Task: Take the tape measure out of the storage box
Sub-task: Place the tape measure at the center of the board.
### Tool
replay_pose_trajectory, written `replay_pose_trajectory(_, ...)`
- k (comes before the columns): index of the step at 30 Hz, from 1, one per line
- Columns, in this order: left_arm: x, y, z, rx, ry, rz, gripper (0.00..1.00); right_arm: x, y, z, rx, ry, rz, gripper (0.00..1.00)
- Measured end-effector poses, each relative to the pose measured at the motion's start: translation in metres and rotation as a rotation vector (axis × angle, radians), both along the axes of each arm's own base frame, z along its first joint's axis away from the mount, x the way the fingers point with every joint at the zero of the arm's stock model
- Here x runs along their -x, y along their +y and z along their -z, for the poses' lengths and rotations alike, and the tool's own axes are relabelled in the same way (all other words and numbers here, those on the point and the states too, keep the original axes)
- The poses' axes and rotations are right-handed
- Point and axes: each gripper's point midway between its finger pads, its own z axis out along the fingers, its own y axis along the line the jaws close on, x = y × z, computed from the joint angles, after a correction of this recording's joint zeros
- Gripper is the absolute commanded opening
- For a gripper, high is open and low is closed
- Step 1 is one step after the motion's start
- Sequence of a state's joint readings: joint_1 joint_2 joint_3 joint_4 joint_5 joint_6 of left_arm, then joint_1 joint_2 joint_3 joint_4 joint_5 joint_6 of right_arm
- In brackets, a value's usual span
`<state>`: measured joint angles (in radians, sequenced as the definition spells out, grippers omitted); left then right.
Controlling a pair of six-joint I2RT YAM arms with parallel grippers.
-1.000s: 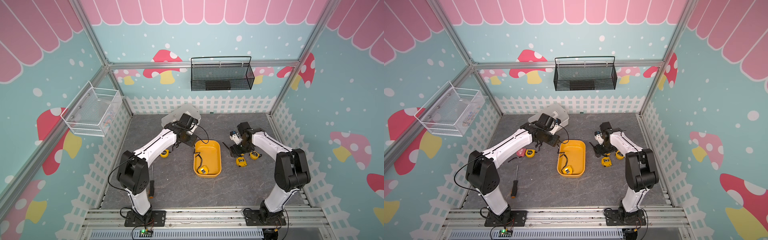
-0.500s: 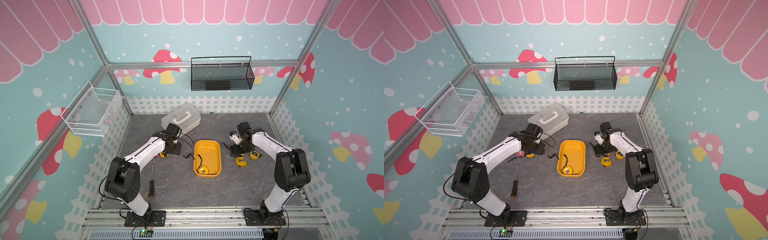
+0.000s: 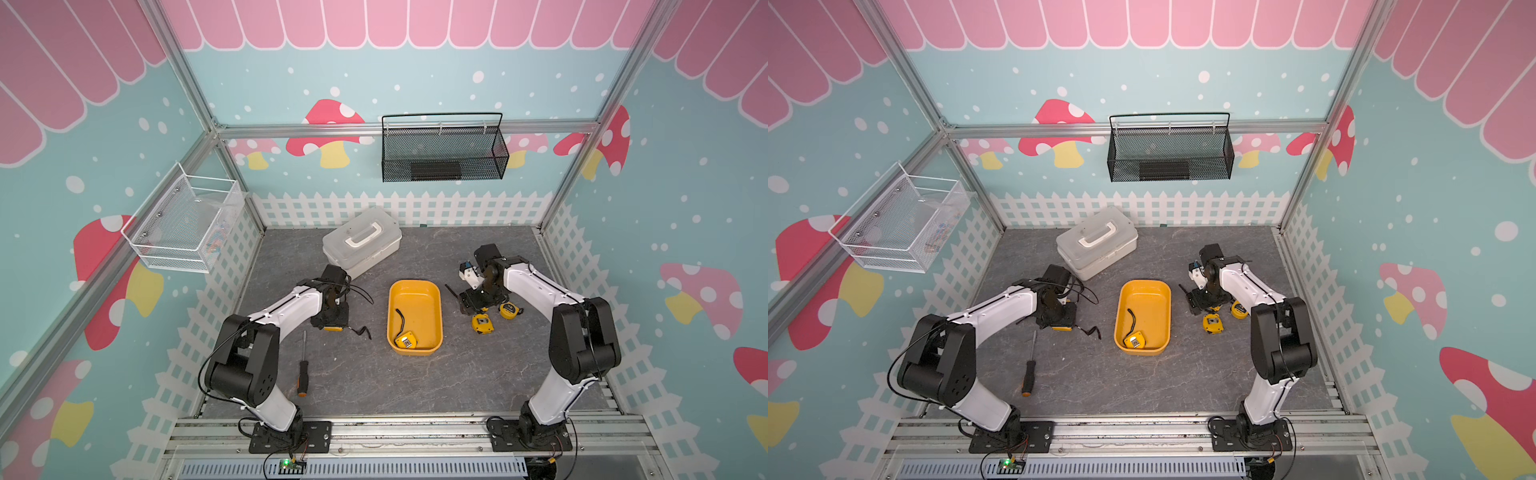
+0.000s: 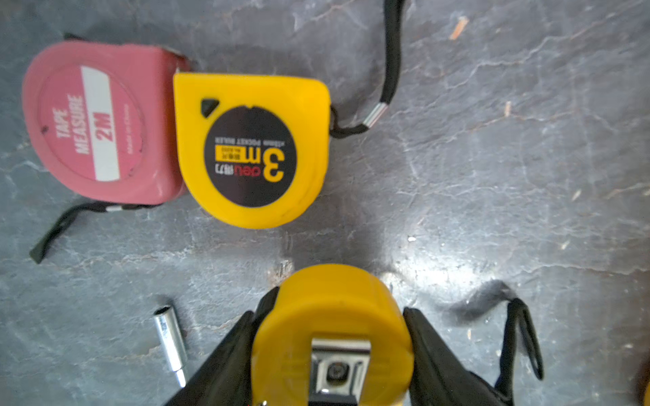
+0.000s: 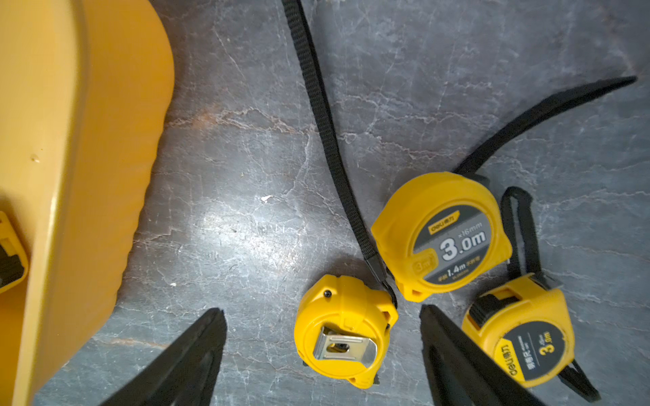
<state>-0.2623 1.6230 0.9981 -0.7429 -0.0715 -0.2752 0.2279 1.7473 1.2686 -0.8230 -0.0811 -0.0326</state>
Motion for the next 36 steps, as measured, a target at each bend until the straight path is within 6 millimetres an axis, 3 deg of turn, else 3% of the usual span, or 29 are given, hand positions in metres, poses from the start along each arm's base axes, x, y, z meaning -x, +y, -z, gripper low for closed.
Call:
replay_pose_trajectory(22,-0.006,0.034,0.017,0.007,0.028,-0.171,0.55,0.000,0.001,0.000,-0.006,0.002,-0.001,0.87)
replay_pose_trajectory(36,-0.004,0.036,0.024,0.011,0.054,-0.192,0.72,0.004,0.005,0.002,-0.026,0.023,-0.006,0.87)
